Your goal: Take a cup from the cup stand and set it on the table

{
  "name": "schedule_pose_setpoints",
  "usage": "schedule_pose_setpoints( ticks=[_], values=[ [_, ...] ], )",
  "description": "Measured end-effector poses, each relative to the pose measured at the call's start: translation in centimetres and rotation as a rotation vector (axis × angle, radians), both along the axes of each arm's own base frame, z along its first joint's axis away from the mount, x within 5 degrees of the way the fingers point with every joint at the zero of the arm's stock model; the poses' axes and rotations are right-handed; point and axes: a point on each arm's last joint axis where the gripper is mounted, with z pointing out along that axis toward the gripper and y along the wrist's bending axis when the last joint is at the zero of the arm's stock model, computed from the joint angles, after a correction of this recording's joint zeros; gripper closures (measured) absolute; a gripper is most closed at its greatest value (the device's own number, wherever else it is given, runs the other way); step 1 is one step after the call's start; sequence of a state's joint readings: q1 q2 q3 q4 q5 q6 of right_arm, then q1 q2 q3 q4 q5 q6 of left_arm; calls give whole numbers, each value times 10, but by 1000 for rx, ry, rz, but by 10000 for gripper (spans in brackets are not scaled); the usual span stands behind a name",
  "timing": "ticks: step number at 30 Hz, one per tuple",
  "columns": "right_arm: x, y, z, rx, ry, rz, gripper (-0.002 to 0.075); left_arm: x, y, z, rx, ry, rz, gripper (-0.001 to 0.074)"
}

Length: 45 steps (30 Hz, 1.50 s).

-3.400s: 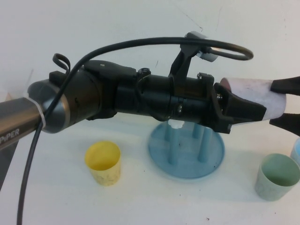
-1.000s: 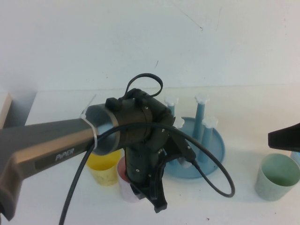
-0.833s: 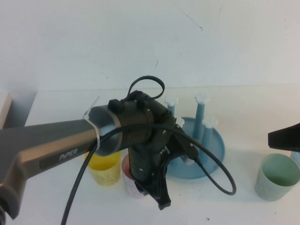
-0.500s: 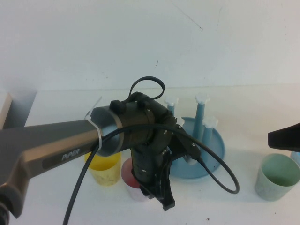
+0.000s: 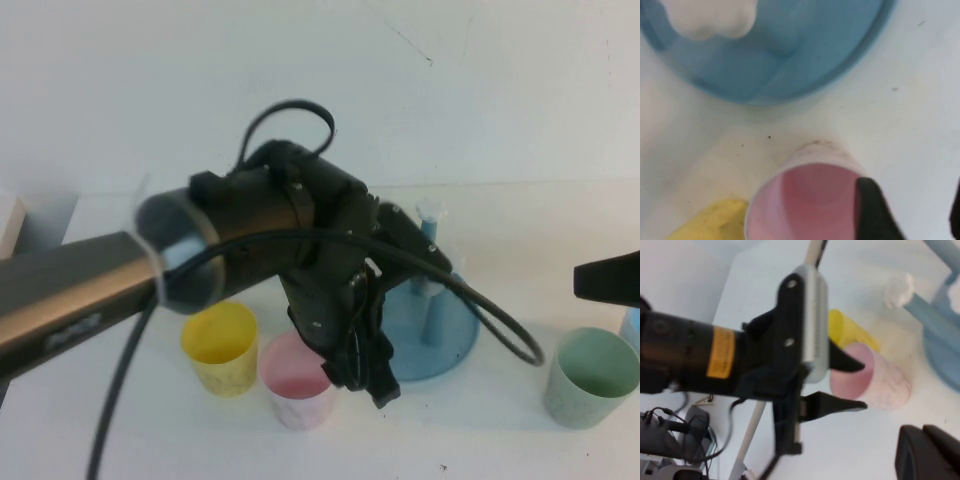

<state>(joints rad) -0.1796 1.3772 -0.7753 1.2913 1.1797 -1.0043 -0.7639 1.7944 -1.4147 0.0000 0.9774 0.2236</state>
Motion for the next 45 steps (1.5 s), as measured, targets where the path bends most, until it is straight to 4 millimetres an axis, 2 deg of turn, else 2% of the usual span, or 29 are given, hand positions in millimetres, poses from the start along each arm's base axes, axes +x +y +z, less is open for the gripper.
schedule_pose_setpoints(
  ticks=[3,7,10,15,19,23,28,32,36,45],
  values=[
    [-8,2,14,-4,-85,2,727,-16,2,28,-41,-33,-21,518],
    [-26,5,37,-34,-234,20,727,-38,14,63,-87,-51,-7,682],
    [-48,9,58,-74,-388,39,727,-57,30,86,-168,-85,31,719],
    [-91,14,85,-219,-611,25,727,-95,67,114,-425,-229,130,731],
    [-121,14,93,-368,-717,11,727,-123,97,114,-623,-313,212,734],
    [-148,14,98,-483,-813,-31,727,-151,131,104,-777,-386,284,735],
    [-173,14,110,-546,-972,-155,727,-172,167,75,-840,-465,391,736],
    [-183,13,117,-554,-1048,-229,727,-184,191,54,-865,-525,476,736],
    [-185,13,118,-559,-1065,-229,727,-193,207,42,-894,-603,491,736],
    [-185,16,109,-561,-1097,-153,727,-202,218,20,-902,-631,486,736]
  ],
)
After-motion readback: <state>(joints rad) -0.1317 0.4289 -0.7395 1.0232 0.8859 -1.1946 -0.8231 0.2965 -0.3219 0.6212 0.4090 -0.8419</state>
